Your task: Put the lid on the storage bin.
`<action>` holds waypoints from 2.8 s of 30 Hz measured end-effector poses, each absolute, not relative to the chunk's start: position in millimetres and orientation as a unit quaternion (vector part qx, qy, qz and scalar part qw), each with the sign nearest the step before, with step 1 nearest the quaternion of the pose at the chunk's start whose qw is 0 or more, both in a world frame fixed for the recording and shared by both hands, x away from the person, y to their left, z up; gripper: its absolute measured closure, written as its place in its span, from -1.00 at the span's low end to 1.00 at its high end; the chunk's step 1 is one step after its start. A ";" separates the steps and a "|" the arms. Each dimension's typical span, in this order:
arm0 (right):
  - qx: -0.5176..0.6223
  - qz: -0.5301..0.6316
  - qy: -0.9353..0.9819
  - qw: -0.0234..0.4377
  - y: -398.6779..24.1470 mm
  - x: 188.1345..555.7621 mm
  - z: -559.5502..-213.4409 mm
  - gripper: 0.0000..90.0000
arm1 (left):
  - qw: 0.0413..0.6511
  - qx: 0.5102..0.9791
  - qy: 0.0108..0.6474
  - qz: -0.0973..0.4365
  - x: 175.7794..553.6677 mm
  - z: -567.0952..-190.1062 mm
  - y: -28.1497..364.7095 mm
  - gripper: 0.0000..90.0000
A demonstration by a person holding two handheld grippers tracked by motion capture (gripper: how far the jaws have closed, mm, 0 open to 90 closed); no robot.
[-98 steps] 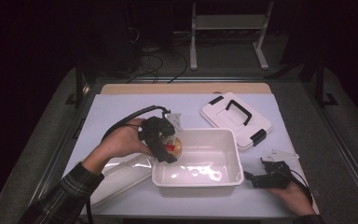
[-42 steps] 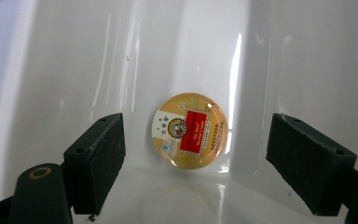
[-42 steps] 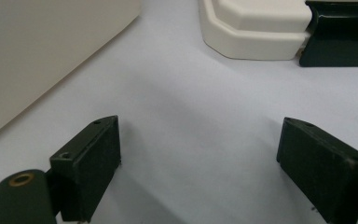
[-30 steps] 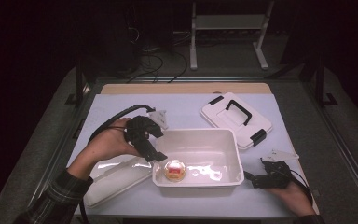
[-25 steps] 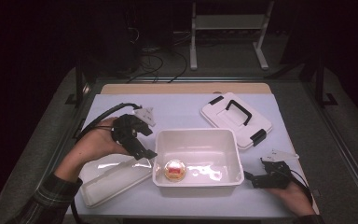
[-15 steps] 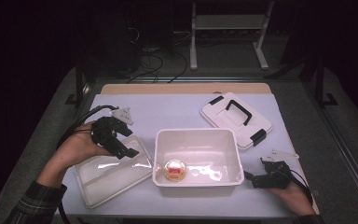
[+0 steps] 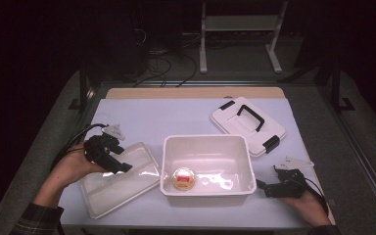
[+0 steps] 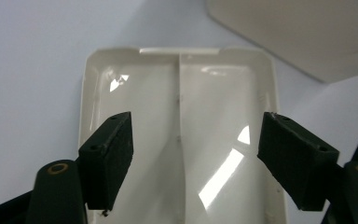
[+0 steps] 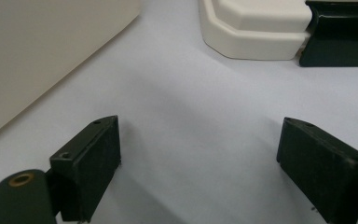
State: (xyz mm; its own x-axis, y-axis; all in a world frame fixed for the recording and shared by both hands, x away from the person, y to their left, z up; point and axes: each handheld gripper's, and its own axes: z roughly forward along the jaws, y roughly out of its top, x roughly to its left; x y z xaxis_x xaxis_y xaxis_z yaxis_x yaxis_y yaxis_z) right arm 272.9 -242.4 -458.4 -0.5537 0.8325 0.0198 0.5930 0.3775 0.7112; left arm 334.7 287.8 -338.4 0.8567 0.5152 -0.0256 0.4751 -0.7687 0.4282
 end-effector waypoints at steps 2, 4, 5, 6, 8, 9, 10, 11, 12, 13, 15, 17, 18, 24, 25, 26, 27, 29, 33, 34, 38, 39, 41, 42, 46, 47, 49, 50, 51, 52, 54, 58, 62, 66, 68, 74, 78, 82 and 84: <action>0.439 0.344 0.811 0.174 -242.4 272.9 -458.4 -0.71 | 0.211 0.938 0.271 0.052 333.6 -344.7 292.5 -0.33; 0.439 0.344 0.811 0.174 -242.4 272.9 -458.4 -0.71 | 0.205 0.937 0.277 0.057 332.7 -351.2 296.8 -0.28; 0.439 0.344 0.811 0.174 -242.4 272.9 -458.4 -0.71 | 0.203 0.936 0.281 0.057 331.6 -357.2 299.8 -0.26; 0.439 0.344 0.811 0.174 -242.4 273.0 -458.4 -0.71 | 0.202 0.936 0.282 0.056 330.9 -360.3 301.2 -0.23; 0.439 0.344 0.811 0.174 -242.4 273.0 -458.4 -0.71 | 0.202 0.936 0.283 0.056 329.7 -364.5 302.3 -0.16; 0.439 0.344 0.811 0.174 -242.4 273.0 -458.4 -0.71 | 0.198 0.936 0.284 0.060 327.8 -370.6 302.8 -0.13; 0.439 0.344 0.811 0.174 -242.4 273.0 -458.4 -0.71 | 0.196 0.937 0.283 0.060 327.4 -373.5 303.0 -0.10; 0.439 0.344 0.811 0.174 -242.4 273.0 -458.4 -0.71 | 0.196 0.937 0.283 0.060 327.4 -373.5 303.0 -0.06; 0.439 0.344 0.811 0.174 -242.4 273.0 -458.4 -0.71 | 0.188 0.939 0.283 0.061 326.4 -378.2 302.3 -0.04; 0.439 0.344 0.811 0.174 -242.4 272.9 -458.4 -0.71 | 0.185 0.939 0.282 0.064 326.0 -379.7 301.9 -0.01; 0.439 0.344 0.811 0.174 -242.4 273.0 -458.4 -0.71 | 0.178 0.941 0.279 0.065 325.5 -383.2 300.6 0.07; 0.439 0.344 0.811 0.174 -242.4 273.0 -458.4 -0.71 | 0.178 0.942 0.279 0.065 325.3 -384.4 300.1 0.14; 0.439 0.344 0.811 0.174 -242.4 272.9 -458.4 -0.71 | 0.174 0.943 0.277 0.064 325.4 -387.2 298.7 0.18; 0.439 0.344 0.811 0.174 -242.4 272.9 -458.4 -0.71 | 0.164 0.946 0.274 0.062 325.2 -397.6 296.0 0.39; 0.439 0.344 0.811 0.174 -242.4 272.9 -458.4 -0.71 | 0.162 0.946 0.274 0.062 325.2 -398.5 295.8 0.42; 0.439 0.344 0.811 0.174 -242.4 272.9 -458.4 -0.71 | 0.162 0.946 0.274 0.062 325.2 -398.5 295.8 0.46; 0.439 0.344 0.811 0.174 -242.4 272.9 -458.4 -0.71 | 0.164 0.945 0.276 0.063 325.0 -400.3 295.4 0.46; 0.439 0.345 0.811 0.174 -242.4 272.9 -458.4 -0.71 | 0.163 0.945 0.276 0.064 325.1 -402.3 295.2 0.54; 0.439 0.344 0.811 0.174 -242.4 272.9 -458.4 -0.71 | 0.161 0.944 0.282 0.057 325.9 -407.3 295.5 0.62; 0.439 0.344 0.811 0.174 -242.4 272.9 -458.4 -0.71 | 0.161 0.944 0.283 0.054 326.0 -408.6 295.8 0.65; 0.439 0.344 0.811 0.174 -242.4 272.9 -458.4 -0.71 | 0.166 0.942 0.286 0.051 325.1 -409.7 297.5 0.86; 0.439 0.344 0.811 0.174 -242.3 272.9 -458.4 -0.71 | 0.169 0.942 0.285 0.049 324.5 -410.1 297.5 0.93; 0.439 0.344 0.811 0.174 -242.4 272.9 -458.4 -0.71 | 0.167 0.944 0.280 0.054 323.0 -410.1 296.6 0.95; 0.439 0.344 0.812 0.174 -242.4 272.9 -458.4 -0.71 | 0.162 0.945 0.279 0.059 322.2 -409.8 295.1 0.96; 0.439 0.344 0.811 0.174 -242.4 272.9 -458.4 -0.71 | 0.166 0.944 0.280 0.052 323.2 -406.6 295.6 0.97; 0.439 0.344 0.811 0.174 -242.4 272.9 -458.4 -0.71 | 0.169 0.943 0.282 0.049 323.4 -404.8 296.1 0.97; 0.439 0.344 0.811 0.174 -242.4 272.9 -458.4 -0.71 | 0.169 0.943 0.282 0.049 323.6 -402.3 296.5 0.97; 0.439 0.344 0.812 0.174 -242.4 272.9 -458.4 -0.71 | 0.171 0.943 0.282 0.051 323.4 -399.5 296.8 0.97; 0.439 0.344 0.811 0.174 -242.4 272.9 -458.4 -0.71 | 0.173 0.943 0.281 0.051 323.5 -395.2 297.7 0.97; 0.439 0.344 0.811 0.174 -242.4 272.9 -458.4 -0.71 | 0.177 0.942 0.282 0.051 323.6 -389.5 299.0 0.97; 0.439 0.344 0.811 0.174 -242.3 272.9 -458.4 -0.71 | 0.182 0.940 0.284 0.051 323.5 -384.9 300.1 0.97; 0.439 0.344 0.811 0.174 -242.3 272.9 -458.3 -0.71 | 0.193 0.938 0.285 0.053 323.5 -369.3 303.5 0.97; 0.439 0.344 0.811 0.174 -242.4 272.9 -458.4 -0.71 | 0.198 0.938 0.281 0.051 323.1 -353.1 307.0 0.97; 0.439 0.344 0.811 0.174 -242.3 272.9 -458.4 -0.71 | 0.203 0.937 0.278 0.053 323.2 -336.5 309.5 0.97; 0.439 0.344 0.811 0.174 -242.3 272.9 -458.4 -0.71 | 0.207 0.937 0.275 0.057 322.9 -328.3 309.6 0.97; 0.439 0.344 0.812 0.174 -242.4 273.0 -458.4 -0.71 | 0.219 0.939 0.258 0.063 322.0 -306.5 303.2 0.97; 0.439 0.344 0.811 0.174 -242.4 272.9 -458.4 -0.71 | 0.229 0.941 0.239 0.065 322.6 -291.6 293.5 0.97; 0.439 0.344 0.811 0.174 -242.4 273.0 -458.4 -0.71 | 0.236 0.944 0.222 0.062 323.6 -281.4 282.2 0.97; 0.439 0.344 0.811 0.174 -242.4 273.0 -458.4 -0.71 | 0.239 0.944 0.217 0.060 323.9 -279.5 278.6 0.97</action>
